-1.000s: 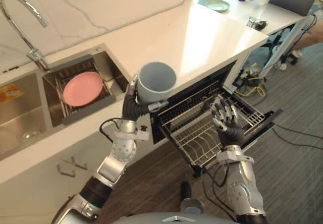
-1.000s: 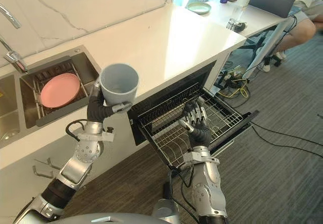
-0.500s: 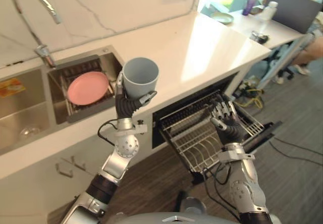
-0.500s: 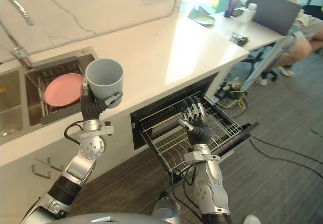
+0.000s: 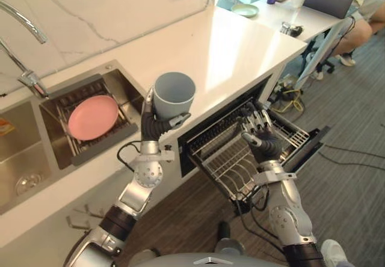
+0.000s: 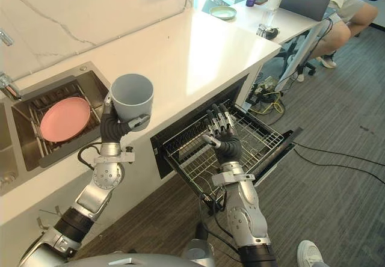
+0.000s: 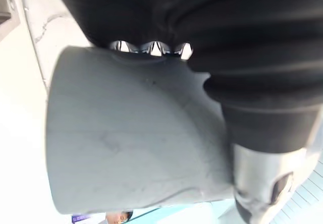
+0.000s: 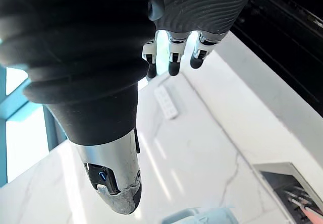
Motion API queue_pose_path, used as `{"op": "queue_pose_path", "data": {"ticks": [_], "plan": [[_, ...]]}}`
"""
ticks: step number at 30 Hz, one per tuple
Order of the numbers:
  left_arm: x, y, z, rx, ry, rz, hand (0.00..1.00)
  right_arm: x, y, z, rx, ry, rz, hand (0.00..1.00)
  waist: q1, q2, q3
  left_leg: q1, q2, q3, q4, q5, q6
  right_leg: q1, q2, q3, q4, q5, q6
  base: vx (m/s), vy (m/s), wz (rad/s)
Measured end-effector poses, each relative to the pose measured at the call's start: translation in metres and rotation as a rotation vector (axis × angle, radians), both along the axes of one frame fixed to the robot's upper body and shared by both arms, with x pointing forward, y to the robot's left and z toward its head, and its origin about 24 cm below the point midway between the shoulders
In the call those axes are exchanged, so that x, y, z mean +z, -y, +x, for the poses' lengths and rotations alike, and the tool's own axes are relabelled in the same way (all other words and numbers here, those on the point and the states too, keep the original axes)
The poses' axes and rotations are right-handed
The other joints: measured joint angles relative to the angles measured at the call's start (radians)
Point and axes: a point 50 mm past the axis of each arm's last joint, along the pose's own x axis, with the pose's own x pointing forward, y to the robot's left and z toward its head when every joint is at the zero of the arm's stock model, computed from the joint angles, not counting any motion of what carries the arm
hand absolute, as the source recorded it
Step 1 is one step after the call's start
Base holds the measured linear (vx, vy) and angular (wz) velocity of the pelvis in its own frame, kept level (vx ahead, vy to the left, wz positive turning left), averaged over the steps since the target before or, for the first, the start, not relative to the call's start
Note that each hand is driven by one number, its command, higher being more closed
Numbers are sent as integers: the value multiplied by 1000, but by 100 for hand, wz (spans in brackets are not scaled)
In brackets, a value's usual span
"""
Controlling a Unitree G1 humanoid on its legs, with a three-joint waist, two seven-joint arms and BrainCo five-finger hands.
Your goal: Walk over to the sink, pick up the cup, carry it to the dishwasher, place the cup inside the dishwasher, then close the dishwasher door
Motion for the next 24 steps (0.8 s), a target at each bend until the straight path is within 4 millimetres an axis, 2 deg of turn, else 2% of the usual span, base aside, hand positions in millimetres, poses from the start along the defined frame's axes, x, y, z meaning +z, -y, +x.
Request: {"op": "queue_pose_path", "data": {"ticks": [4,8,13,17,21,24], "plan": [[13,13,2,-48,42,-2,100,-1,-5,0,24,-6,10,0,-7,0,-1,4,2,-1,-25,0,-1,-6,8,-3,-9,1,0,-8,0,0],[10,13,3,-39,14,7,100,-2,-12,0,60,-5,8,0,-14,-2,-1,9,1,14,-36,-3,-1,-16,10,4,-15,0,-2,-46,15,-9],[-2,12,10,12,-65,35,100,-1,-13,0,83,11,6,0,0,-7,-3,8,10,28,-36,-1,-3,-29,19,10,-14,8,-8,-17,-2,-10],[-19,6,14,160,-101,131,100,15,-17,11,115,77,43,0,4,-26,-5,12,16,41,-36,-1,-4,-36,27,25,-9,18,-10,-11,-4,-11],[-22,-5,17,331,-73,185,100,22,-21,15,143,96,76,0,11,-46,-6,15,15,49,-28,-2,-1,-36,26,28,-12,26,-9,-55,18,-7],[-24,-16,19,475,-38,249,100,21,-33,16,211,88,90,0,16,-61,-9,14,16,50,-18,-5,0,-36,26,29,-16,28,-11,-74,11,-4]]}}
